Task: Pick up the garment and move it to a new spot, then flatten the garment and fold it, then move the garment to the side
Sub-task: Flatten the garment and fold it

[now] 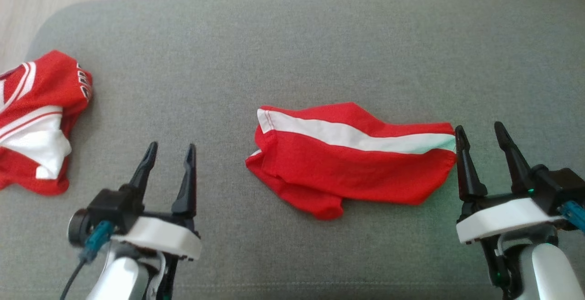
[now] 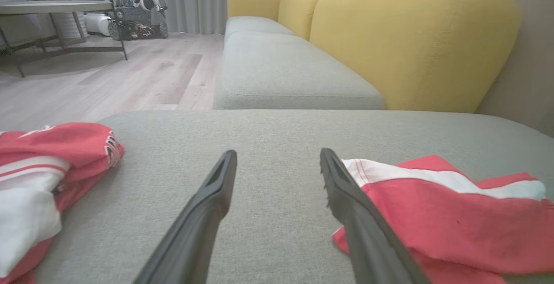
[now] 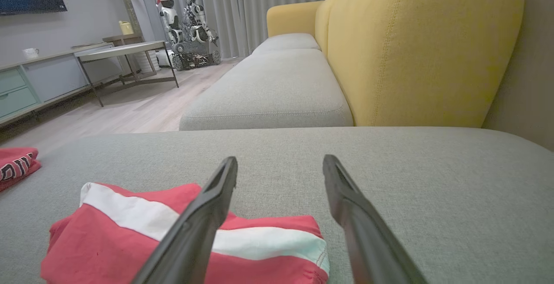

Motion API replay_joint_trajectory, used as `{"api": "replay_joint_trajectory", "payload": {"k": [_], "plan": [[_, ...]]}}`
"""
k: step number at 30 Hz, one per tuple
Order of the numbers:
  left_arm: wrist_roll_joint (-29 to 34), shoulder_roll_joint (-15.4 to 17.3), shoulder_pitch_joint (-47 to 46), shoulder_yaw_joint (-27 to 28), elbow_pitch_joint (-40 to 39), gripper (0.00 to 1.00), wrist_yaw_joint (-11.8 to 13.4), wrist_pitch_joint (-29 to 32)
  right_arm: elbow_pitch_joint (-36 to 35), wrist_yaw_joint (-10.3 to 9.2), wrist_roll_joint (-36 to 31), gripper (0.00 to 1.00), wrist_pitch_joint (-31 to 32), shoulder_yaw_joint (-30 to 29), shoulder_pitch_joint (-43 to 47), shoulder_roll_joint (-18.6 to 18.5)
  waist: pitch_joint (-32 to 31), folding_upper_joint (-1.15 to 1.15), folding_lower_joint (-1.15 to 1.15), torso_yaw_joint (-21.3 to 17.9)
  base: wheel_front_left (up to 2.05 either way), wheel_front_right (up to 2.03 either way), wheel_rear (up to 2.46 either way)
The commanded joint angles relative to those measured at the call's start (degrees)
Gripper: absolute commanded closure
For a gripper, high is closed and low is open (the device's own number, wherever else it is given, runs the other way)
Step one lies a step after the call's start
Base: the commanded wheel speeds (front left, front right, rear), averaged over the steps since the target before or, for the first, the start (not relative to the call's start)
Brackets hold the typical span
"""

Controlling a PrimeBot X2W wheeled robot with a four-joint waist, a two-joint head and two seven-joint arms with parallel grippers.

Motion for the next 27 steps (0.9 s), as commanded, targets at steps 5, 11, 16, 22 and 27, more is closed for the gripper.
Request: {"api": "replay_joint_trajectory", "payload": {"k": [5,11,16,22,27], "plan": [[-2.0,0.0,-9.8,0.0,-1.0,0.0,-4.2,3.4,-2.6,-0.04,-0.2,0.0,0.2,1.6,-2.7,0.0,2.5,0.0,0.0,-0.4,0.0,0.0,0.0],[-5.3,-2.5,-18.2,-3.5,4.2,0.0,-9.3,11.0,-2.4,-0.04,-0.2,0.0,0.1,3.0,-4.6,0.0,5.3,0.0,0.0,-2.4,0.0,0.0,0.0],[-7.9,-3.9,-22.0,-4.5,11.2,0.0,-11.3,15.6,-2.1,-0.04,0.1,0.0,-0.3,3.4,-5.4,0.1,7.1,0.0,0.0,-4.2,0.0,0.0,0.0],[-10.2,-4.5,-23.9,-4.1,16.5,0.0,-12.6,16.8,-1.8,-0.04,0.4,0.0,-0.8,2.9,-5.6,0.1,8.2,0.0,0.0,-5.1,0.0,0.0,0.0],[-11.6,-5.0,-24.9,-4.4,17.9,0.0,-14.0,16.3,-1.4,-0.04,0.5,0.0,-1.0,2.9,-6.0,0.2,8.6,0.0,0.0,-5.2,0.0,0.0,0.0]]}}
